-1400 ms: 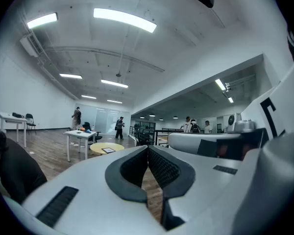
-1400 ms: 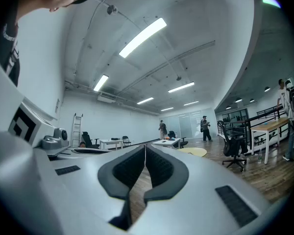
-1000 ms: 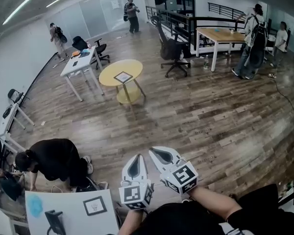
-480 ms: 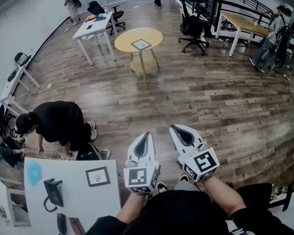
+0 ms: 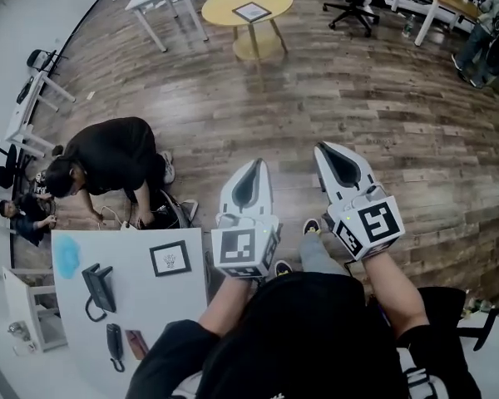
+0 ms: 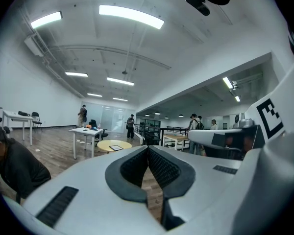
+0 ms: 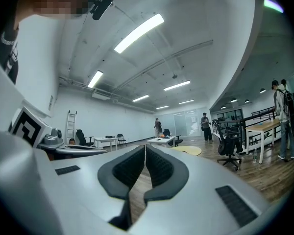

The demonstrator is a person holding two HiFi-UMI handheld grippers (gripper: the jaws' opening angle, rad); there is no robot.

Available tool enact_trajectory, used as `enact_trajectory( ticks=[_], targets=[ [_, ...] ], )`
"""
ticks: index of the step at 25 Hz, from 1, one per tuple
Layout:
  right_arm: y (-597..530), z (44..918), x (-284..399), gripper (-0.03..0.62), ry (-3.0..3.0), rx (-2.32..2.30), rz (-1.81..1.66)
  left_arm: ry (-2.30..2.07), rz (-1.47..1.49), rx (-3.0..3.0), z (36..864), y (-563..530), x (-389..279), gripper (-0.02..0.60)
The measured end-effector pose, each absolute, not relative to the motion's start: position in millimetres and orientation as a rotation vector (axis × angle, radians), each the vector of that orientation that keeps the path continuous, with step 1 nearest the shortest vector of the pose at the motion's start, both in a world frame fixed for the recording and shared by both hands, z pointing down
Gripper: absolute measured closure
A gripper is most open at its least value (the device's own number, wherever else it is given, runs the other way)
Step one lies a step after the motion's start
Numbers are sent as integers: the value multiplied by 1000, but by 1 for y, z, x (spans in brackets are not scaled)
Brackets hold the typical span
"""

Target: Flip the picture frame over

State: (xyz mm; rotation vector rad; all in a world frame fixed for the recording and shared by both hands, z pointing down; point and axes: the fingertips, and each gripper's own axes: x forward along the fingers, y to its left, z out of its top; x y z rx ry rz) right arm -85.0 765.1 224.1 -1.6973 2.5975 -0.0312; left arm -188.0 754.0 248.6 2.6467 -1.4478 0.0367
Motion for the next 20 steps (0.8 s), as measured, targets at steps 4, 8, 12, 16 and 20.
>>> enact_trajectory(
  ticks=[4,8,12,16,20],
  targets=[
    [722,225,-53,572,2582,-1678,-30,-1451,32,2669,247,712,-157,558],
    [676,224,-14,572,2571,-1670,-31,-1467,55,2667,245,668,-121,558],
    [642,224,17,573,2573,-1640,-47,-1478,73,2671,248,637,-92,558],
    [618,229,40,572,2572,-1611,-73,-1496,102,2667,251,615,-70,558],
    [599,233,55,572,2557,-1602,-103,-1505,137,2666,253,599,-56,558]
  ],
)
